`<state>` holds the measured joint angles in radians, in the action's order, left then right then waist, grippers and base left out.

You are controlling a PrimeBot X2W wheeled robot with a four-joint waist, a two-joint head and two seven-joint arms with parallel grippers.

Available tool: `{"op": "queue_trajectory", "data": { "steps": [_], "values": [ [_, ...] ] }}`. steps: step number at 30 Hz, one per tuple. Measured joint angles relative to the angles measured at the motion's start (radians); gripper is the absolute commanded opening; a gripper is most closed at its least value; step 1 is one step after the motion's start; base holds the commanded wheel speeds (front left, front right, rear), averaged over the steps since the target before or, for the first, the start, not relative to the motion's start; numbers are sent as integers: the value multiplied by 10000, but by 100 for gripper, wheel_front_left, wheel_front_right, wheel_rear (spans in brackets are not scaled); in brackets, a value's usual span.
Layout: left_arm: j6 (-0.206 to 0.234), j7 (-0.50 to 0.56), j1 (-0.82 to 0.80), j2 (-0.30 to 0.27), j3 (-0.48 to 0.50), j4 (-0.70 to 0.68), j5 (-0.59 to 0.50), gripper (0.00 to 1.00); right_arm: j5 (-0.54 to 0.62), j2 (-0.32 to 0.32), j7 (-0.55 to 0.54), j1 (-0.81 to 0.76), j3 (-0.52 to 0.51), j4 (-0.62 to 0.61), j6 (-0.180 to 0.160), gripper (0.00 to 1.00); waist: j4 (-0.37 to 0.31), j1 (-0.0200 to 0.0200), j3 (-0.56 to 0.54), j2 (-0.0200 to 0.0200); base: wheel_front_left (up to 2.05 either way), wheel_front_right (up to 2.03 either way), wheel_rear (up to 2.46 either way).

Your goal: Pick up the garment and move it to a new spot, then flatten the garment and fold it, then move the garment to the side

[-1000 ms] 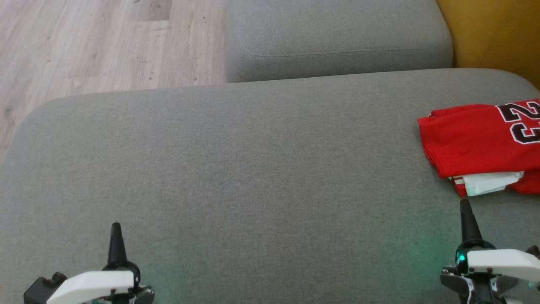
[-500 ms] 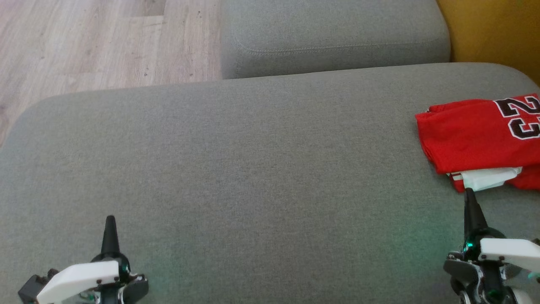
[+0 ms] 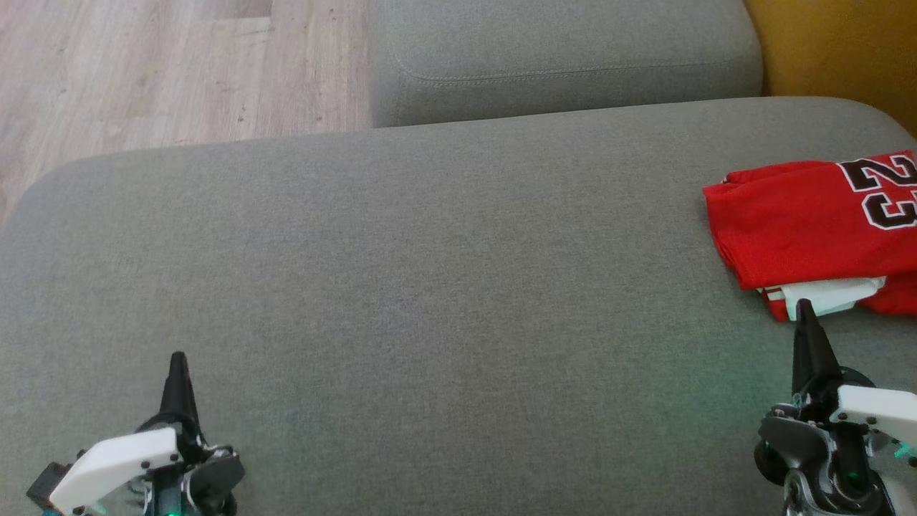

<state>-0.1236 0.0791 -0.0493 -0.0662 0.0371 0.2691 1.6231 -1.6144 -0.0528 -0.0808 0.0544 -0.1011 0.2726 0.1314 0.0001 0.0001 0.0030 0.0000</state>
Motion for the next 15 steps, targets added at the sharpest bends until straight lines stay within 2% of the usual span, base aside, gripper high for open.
{"op": "queue_trajectory", "data": {
  "steps": [15],
  "values": [
    [0,6,-67,23,79,25,138,0,-125,0,-4,12,-58,27,0,0,-1,-1,2,0,0,0,0]
  ]
}}
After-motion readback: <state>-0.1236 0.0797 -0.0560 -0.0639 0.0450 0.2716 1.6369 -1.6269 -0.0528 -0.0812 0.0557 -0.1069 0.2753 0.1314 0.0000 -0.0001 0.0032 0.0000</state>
